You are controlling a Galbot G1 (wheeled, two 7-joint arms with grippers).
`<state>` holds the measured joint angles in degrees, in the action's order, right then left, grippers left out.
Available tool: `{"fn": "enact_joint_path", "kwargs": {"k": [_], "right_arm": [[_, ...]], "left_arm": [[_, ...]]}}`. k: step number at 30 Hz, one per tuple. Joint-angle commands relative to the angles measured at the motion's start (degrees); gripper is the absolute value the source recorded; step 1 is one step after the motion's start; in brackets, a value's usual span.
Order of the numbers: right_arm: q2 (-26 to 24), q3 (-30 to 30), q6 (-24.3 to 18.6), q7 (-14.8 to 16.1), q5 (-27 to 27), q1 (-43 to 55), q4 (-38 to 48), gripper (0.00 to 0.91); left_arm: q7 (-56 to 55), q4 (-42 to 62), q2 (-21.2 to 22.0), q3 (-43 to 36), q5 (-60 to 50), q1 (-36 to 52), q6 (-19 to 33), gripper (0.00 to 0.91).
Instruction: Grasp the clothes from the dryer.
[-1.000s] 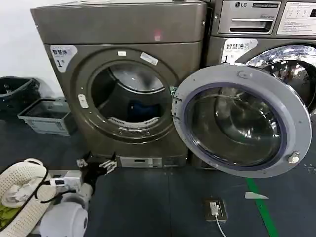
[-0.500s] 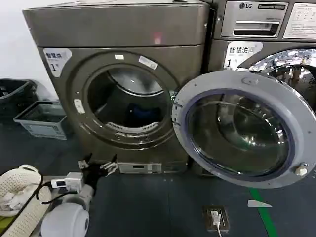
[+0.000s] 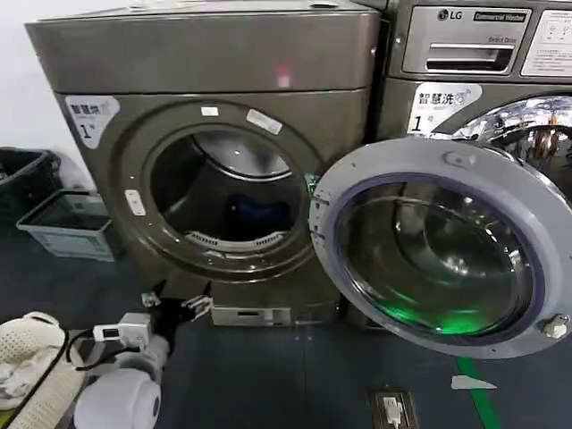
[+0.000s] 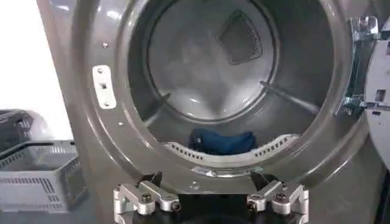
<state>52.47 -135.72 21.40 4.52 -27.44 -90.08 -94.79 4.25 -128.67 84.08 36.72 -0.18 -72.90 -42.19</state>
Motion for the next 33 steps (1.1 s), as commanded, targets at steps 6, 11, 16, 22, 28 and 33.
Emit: {"fn": "enact_joint_path", "kwargs": {"k": [6,11,16,22,28,33], "right_arm": [[0.32,0.03,-0.08,-0.02,-0.11,-0.07,-0.12,0.907],[0.44,0.50,-0.06,0.00,-0.10,0.19,-0.46,0.907],[0.18,0.57,-0.04,-0.03,-0.14,0.14,-0.42,0.907],[0.27,0.49,-0.09,0.02,-0.20,-0.06,-0.49,0.907],[0.21,0.58,-0.22,0.06,-0.11,0.02,-0.26,0.907],[0.03,0.63,-0.16,0.08,-0.01,0.29,-0.14,0.907]], "left_arm": [[0.04,-0.01,-0.08,0.12,-0.10,-0.26,-2.81,0.907],[0.03,-0.14,-0.33,0.17,-0.14,-0.66,-2.81,0.907],[0.07,-0.22,-0.29,0.12,-0.19,-0.73,-2.81,0.907],[0.08,-0.23,-0.42,-0.11,-0.31,-0.78,-2.81,0.907],[0.07,-0.13,-0.20,-0.28,-0.40,-0.69,-2.81,0.907],[0.07,-0.10,-0.23,-0.19,-0.41,-0.83,-2.81,0.907]]}}
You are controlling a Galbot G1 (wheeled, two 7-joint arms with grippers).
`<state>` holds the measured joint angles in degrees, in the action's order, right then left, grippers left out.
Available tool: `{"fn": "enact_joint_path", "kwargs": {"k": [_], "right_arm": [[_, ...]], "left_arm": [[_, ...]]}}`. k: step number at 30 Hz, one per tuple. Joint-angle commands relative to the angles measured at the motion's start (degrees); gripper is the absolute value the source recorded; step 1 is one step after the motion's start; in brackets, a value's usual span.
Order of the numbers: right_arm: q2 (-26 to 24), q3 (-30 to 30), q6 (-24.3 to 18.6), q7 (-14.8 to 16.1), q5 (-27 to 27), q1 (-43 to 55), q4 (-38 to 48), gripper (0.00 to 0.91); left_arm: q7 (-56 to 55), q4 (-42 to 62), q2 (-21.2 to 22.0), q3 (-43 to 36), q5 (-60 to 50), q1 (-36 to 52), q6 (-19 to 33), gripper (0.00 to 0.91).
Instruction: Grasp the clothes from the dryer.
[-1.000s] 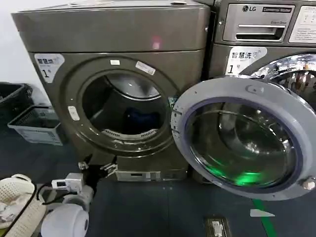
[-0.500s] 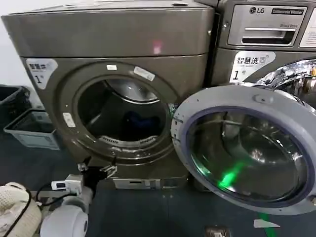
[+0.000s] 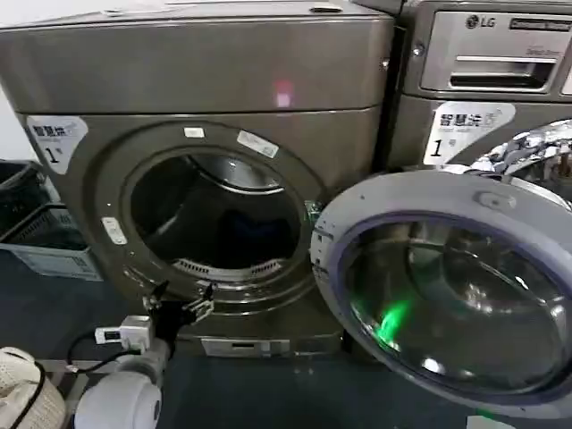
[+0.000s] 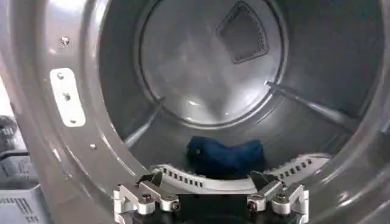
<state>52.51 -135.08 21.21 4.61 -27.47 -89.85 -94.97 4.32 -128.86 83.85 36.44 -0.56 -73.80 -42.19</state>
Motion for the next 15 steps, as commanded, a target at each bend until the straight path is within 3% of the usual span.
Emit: {"fn": "enact_joint_path", "kwargs": {"k": [1,15], "right_arm": [[-0.08,-0.01,0.04,-0.01,0.03,0.10,0.10,0.907],[0.13,-0.21,-0.19,0.06,0.11,0.11,0.53,0.907]], "left_arm": [[0.00,0.11,0.00,0.16,-0.04,0.11,-2.81,0.907],[0.07,0.33,0.04,-0.13,-0.07,0.06,-2.81,0.907]]}}
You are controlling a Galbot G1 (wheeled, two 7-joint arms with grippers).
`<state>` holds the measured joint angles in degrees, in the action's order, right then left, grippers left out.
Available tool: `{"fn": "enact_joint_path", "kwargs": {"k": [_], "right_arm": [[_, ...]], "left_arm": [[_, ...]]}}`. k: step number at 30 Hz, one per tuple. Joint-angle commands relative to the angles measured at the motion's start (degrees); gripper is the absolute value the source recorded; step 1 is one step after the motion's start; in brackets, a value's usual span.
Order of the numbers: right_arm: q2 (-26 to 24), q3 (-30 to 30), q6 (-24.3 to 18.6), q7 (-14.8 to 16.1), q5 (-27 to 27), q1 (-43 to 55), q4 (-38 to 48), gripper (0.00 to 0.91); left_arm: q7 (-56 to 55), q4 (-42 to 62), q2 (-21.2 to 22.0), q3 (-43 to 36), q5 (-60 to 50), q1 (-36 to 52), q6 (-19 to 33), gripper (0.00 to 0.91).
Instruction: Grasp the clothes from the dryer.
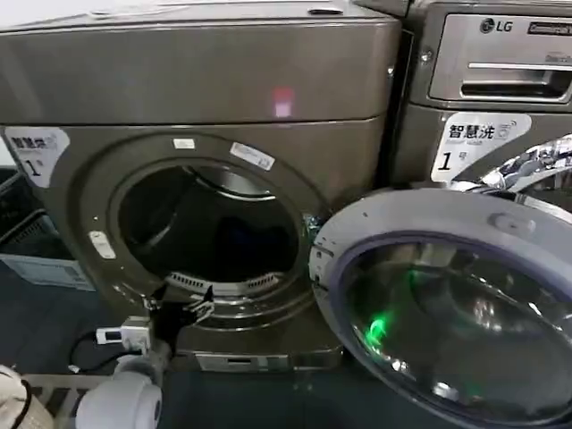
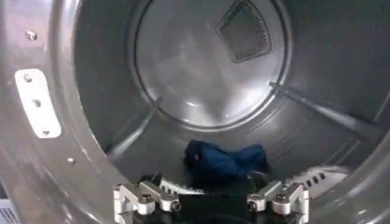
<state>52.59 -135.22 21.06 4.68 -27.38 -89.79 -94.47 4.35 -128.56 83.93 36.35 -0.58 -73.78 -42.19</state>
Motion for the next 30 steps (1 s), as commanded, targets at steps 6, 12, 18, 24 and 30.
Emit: {"fn": "enact_joint_path", "kwargs": {"k": [6,12,18,24,30], "right_arm": [[0.05,-0.25,-0.23,0.08,0.01,-0.25,0.36,0.907],[-0.20,-0.61,-0.27,0.14,0.02,-0.47,0.66,0.907],[0.29,-0.37,-0.34,0.12,0.03,-0.25,0.55,0.907],[0.37,-0.31,-0.43,0.16,0.06,-0.21,0.65,0.907],[0.46,-0.45,-0.80,0.22,0.09,-0.48,0.98,0.907]], "left_arm": [[0.00,0.02,0.06,-0.36,-0.17,0.40,-2.81,0.907],[0.00,0.01,0.20,-0.37,-0.16,0.28,-2.81,0.907],[0.02,-0.07,0.06,-0.19,-0.15,-0.01,-2.81,0.907],[0.41,-0.39,-0.15,-0.12,-0.13,-0.05,-2.81,0.907],[0.37,-0.13,-0.04,-0.18,-0.20,0.21,-2.81,0.907]]}}
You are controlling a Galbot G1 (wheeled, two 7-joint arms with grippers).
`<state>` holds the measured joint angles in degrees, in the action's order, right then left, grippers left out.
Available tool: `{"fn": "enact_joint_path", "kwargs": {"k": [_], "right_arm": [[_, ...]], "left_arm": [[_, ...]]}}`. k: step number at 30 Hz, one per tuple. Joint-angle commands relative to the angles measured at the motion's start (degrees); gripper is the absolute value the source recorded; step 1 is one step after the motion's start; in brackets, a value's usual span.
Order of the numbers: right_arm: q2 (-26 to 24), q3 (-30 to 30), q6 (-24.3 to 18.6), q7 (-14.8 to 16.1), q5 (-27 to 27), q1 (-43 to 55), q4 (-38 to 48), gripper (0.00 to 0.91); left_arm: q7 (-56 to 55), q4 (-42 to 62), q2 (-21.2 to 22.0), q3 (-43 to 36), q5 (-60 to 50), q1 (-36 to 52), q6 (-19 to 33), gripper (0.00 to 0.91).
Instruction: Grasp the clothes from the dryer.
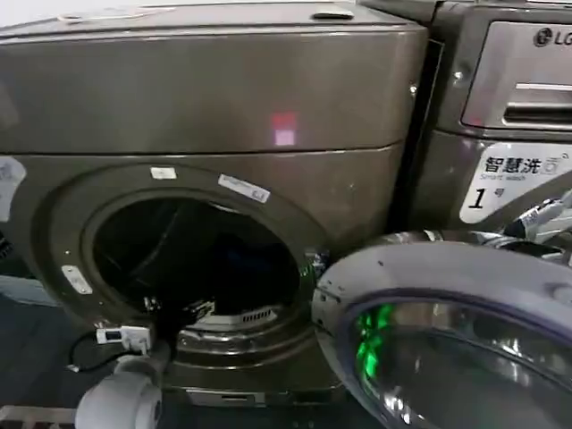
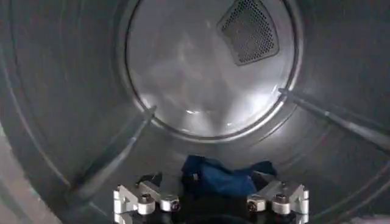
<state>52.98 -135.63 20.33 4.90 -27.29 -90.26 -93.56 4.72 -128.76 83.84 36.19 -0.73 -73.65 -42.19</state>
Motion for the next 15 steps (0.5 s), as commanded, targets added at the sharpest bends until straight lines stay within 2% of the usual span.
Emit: {"fn": "enact_joint_path", "kwargs": {"k": [1,15], "right_arm": [[0.07,-0.07,-0.11,0.03,0.02,-0.07,0.12,0.907],[0.07,0.07,-0.25,0.05,0.11,0.03,0.19,0.907]], "left_arm": [[0.00,0.09,0.04,-0.03,-0.04,0.07,-2.81,0.907],[-0.02,0.14,0.13,-0.04,0.02,0.10,-2.81,0.907]]}}
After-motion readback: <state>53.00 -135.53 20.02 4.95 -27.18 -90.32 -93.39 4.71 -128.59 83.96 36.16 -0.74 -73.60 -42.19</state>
